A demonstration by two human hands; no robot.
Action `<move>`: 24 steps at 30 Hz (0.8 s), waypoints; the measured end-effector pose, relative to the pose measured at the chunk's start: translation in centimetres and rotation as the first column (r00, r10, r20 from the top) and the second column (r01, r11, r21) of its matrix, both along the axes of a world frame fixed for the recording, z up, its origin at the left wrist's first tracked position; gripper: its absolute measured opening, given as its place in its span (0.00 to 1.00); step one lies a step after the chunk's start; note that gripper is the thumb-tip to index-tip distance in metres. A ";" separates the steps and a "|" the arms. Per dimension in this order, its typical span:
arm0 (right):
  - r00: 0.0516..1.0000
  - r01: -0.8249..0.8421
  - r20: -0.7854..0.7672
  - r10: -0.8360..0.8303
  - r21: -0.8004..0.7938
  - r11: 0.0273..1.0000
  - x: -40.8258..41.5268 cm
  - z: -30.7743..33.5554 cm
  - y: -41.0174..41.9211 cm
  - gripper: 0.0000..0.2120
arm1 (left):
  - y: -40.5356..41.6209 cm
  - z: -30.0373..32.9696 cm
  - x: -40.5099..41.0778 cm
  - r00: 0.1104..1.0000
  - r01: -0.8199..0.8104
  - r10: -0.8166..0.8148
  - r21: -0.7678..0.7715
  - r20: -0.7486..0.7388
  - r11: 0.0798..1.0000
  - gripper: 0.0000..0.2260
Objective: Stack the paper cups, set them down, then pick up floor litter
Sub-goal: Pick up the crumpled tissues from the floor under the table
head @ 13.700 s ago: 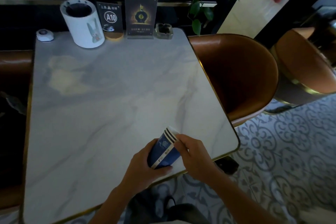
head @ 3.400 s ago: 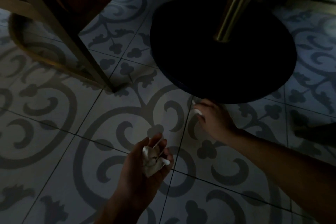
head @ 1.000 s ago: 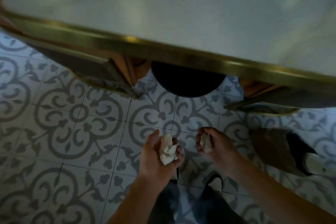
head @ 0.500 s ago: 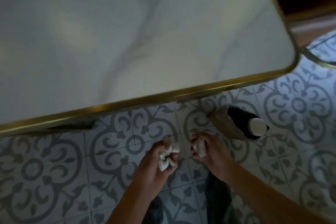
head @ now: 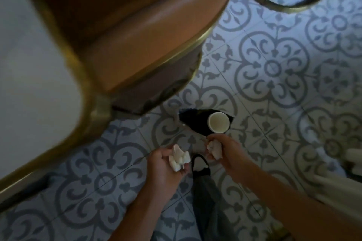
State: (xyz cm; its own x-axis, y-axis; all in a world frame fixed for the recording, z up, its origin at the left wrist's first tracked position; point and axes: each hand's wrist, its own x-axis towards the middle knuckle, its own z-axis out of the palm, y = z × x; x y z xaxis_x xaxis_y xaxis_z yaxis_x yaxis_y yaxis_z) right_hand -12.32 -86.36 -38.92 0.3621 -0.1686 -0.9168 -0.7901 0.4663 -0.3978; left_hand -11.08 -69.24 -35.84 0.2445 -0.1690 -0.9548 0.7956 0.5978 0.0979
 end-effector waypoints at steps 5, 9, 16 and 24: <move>0.999 0.045 -0.010 -0.045 -0.006 0.999 1.2 -2.9 -5.8 0.13 | -6.3 -4.4 1.7 0.965 0.255 -0.257 0.033 0.054 0.966 0.17; 0.999 0.043 0.002 -0.043 -0.002 0.999 1.6 -4.9 -9.0 0.11 | -9.9 -7.9 2.4 0.893 0.433 -0.442 0.104 0.086 0.895 0.14; 0.999 0.047 -0.023 -0.046 0.023 0.999 1.9 -7.5 -11.9 0.14 | -13.6 -11.2 3.6 0.835 0.535 -0.550 0.221 0.010 0.816 0.09; 1.000 -0.016 -0.027 0.016 0.010 1.000 3.4 -9.6 -11.7 0.13 | -15.2 -13.6 4.9 0.826 0.553 -0.564 0.189 0.007 0.812 0.16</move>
